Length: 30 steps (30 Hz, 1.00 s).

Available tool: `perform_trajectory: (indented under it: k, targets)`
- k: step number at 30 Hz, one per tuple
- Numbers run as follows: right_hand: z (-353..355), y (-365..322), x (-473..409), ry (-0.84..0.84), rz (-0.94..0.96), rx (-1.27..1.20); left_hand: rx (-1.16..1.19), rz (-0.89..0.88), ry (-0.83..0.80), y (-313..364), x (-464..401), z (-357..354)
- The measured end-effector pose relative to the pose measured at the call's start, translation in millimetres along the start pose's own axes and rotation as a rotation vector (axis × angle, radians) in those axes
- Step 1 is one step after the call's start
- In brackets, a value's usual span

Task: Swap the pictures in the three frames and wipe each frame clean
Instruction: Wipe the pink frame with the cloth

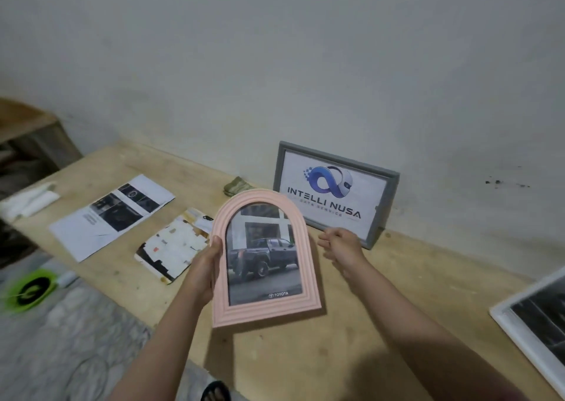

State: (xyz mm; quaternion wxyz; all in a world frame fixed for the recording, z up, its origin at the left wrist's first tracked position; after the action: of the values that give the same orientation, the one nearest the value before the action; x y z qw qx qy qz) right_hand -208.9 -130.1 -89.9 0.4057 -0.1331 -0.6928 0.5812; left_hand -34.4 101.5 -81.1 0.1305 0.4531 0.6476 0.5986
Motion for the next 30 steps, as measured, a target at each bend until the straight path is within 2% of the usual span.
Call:
perform_trajectory:
  k: [3, 7, 10, 12, 16, 19, 21, 23, 25, 26, 28, 30]
  targets:
    - [-71.0, -13.9, -55.4, -0.015, 0.034, 0.149, 0.011, -0.014, 0.064, 22.3, -21.9, 65.3]
    - [-162.2, -35.2, -127.1, -0.018, 0.133, 0.522, 0.006, 0.009, 0.144, 53.3, -52.3, 149.2]
    - [-215.5, -50.3, -171.3, -0.091, 0.225, 0.802, 0.011, 0.041, 0.172, 69.0, -75.4, 197.9]
    - [-232.1, -50.3, -201.9, -0.102, 0.202, 1.040, -0.001, 0.058, 0.185, 78.5, -90.4, 220.2]
    - [-244.5, -36.4, -243.9, -0.157, -0.004, 1.429, 0.015, 0.082, 0.201, 92.7, -114.4, 254.0]
    - [-247.9, -47.3, -252.3, -0.104, 0.062, 1.623, 0.021, 0.108, 0.172, 94.1, -126.9, 262.4]
    - [-246.0, -62.1, -256.3, -0.085, 0.118, 1.490, 0.009, 0.116, 0.160, 94.6, -133.0, 264.0]
    - [-240.6, -86.2, -252.3, 0.014, 0.175, 1.091, 0.025, 0.119, 0.171, 94.9, -138.2, 263.4]
    - [-244.0, -113.7, -237.2, 0.094, 0.316, 0.729, -0.002, 0.137, 0.175, 98.2, -142.2, 261.5]
    - [-252.2, -126.1, -224.5, 0.104, 0.419, 0.663, -0.015, 0.144, 0.178, 98.2, -143.7, 259.0]
    - [-274.0, -149.2, -196.4, 0.064, 0.600, 0.682, -0.042, 0.138, 0.184, 98.1, -147.5, 253.2]
    - [-302.3, -156.5, -171.6, -0.034, 0.723, 0.879, -0.089, 0.118, 0.138, 97.8, -151.6, 240.4]
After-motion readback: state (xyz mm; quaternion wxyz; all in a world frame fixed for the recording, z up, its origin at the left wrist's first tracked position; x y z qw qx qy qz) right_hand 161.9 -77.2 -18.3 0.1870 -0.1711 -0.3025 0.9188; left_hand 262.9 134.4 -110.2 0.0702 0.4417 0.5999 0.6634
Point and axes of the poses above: each hand's wrist, its own x-axis away from the middle knuckle, its own z-axis out of the back of the hand, y = z × x, the point moved 5 cm from there along -x, towards the middle knuckle, and after that the axes turned 11 degrees about -y, right-handed, at the moved point
